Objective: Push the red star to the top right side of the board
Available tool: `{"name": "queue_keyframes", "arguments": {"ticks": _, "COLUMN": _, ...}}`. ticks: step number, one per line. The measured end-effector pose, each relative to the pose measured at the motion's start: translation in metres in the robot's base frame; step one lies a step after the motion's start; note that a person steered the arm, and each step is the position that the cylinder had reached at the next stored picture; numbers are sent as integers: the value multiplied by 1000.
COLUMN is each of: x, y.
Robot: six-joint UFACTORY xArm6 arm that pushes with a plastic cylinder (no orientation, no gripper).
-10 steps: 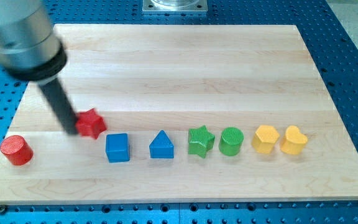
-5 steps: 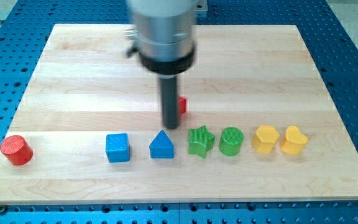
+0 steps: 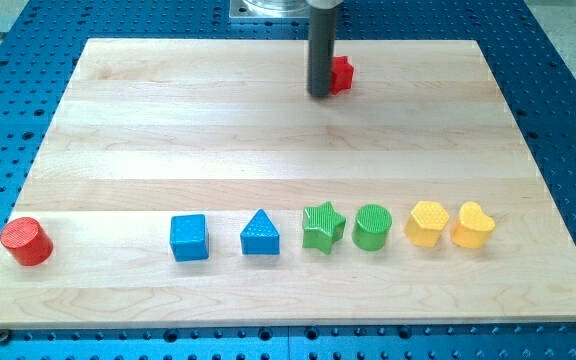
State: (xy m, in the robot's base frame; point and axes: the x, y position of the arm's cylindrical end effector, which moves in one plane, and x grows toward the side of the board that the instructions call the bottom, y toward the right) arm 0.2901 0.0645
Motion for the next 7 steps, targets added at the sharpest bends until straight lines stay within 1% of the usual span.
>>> {"name": "queue_keyframes", "arguments": {"ticks": 1, "x": -9, "y": 81}}
{"name": "queue_keyframes", "arguments": {"ticks": 2, "x": 9, "y": 43}}
{"name": "queue_keyframes", "arguments": {"ticks": 3, "x": -29, "y": 23}}
{"name": "queue_keyframes", "arguments": {"ticks": 4, "x": -51, "y": 86}}
{"name": "queue_keyframes", "arguments": {"ticks": 5, "x": -45, "y": 127}}
{"name": "queue_keyframes", "arguments": {"ticks": 6, "x": 11, "y": 149}}
{"name": "queue_keyframes", "arguments": {"ticks": 7, "x": 99, "y": 194}}
